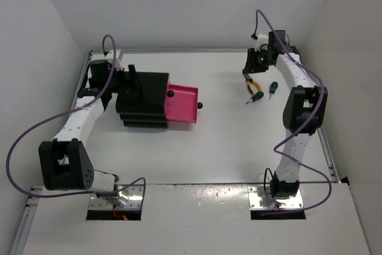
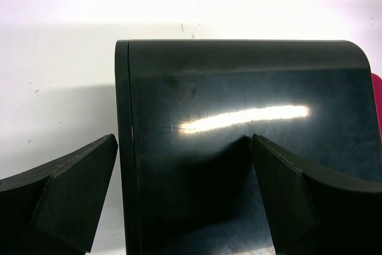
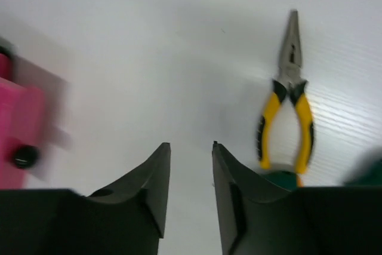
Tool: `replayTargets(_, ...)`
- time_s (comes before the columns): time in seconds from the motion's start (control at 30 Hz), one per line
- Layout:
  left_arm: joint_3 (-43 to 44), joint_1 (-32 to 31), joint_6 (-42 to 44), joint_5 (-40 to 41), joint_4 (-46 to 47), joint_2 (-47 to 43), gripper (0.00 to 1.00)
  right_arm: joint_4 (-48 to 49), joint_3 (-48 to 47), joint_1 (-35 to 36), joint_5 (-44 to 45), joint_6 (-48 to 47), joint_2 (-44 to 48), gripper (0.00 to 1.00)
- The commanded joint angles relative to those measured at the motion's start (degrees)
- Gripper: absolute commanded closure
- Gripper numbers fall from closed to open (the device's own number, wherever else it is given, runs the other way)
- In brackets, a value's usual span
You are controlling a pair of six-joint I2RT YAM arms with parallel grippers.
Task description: Sort the tools into containers
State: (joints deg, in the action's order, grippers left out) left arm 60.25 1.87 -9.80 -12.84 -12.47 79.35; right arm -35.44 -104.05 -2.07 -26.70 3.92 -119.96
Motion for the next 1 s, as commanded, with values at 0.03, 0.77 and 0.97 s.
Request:
replayTargets(0.03, -3.38, 0.06, 2.42, 2.12, -10.29, 1.95, 0.0, -6.92, -3.17, 0.84, 17.9, -17.35, -3.78, 0.72)
replayTargets(0.77, -2.86, 0.06, 1.89, 2.12, -10.29, 2.47, 0.0, -2.53, -6.87, -1.27, 22.74, -20.45, -14.33, 0.64)
replayTargets(0.97, -2.86, 0.06, 1.89, 2.12, -10.29, 3.0, 0.0, -3.06, -9.86, -0.75, 23.44, -19.92, -18.11, 0.65)
